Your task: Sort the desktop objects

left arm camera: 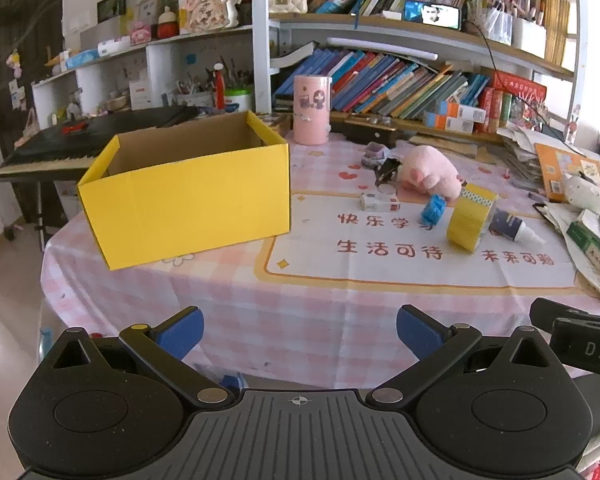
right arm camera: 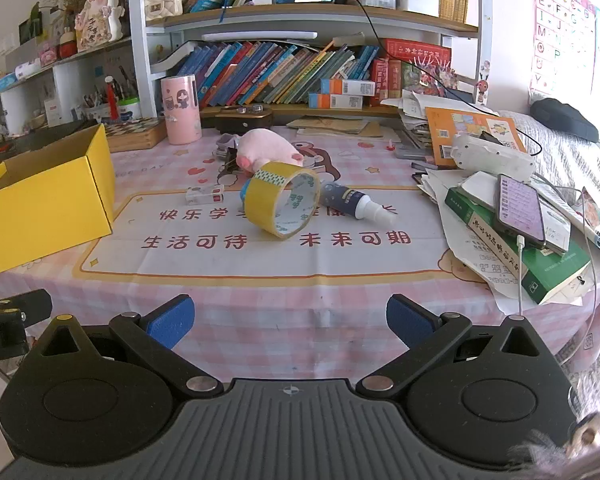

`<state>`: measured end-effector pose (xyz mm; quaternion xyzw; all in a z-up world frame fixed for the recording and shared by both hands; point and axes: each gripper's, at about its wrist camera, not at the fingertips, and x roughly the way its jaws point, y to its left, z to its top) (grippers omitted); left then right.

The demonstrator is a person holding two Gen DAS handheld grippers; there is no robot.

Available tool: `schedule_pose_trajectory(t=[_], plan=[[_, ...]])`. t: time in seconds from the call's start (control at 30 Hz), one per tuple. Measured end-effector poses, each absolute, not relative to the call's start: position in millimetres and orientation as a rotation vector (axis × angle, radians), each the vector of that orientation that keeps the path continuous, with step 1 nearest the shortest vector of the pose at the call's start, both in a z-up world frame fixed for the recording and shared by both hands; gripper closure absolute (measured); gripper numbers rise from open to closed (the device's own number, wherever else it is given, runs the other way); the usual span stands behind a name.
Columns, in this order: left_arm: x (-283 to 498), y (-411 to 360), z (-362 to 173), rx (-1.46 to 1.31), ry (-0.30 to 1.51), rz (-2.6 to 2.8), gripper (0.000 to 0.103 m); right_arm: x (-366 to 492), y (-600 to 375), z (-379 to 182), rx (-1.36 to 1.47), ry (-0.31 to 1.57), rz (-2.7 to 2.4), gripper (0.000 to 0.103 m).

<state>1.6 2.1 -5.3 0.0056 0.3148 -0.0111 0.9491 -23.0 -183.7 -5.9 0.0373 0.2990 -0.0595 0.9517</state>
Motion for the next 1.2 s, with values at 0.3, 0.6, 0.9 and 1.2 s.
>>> schedule_pose_trajectory(t=[0.3, 0.6, 0.9, 1.2], plan=[[0.8, 0.7, -5.0, 0.017, 0.642, -0.028, 0.0, -24.1, -183.2, -5.5, 0.076, 0.607, -0.118, 0.0], [0.0, 0.1, -3.9, 0.014, 0.647, -0.053, 0.0, -24.5, -182.1, -5.5, 0.083, 0.601, -0.111, 0.0], [-1.0, 1.5, -4.3, 0.007, 0.654, -0.061, 0.0, -27.4, -184.9, -2.1, 0.09, 0.602, -0.107, 0.0], [-4.3, 0.4, -2.7, 0.007, 0.637, -0.073, 0.0, -28.1, -184.9, -1.4, 0.089, 0.604, -0.105, 0.0]])
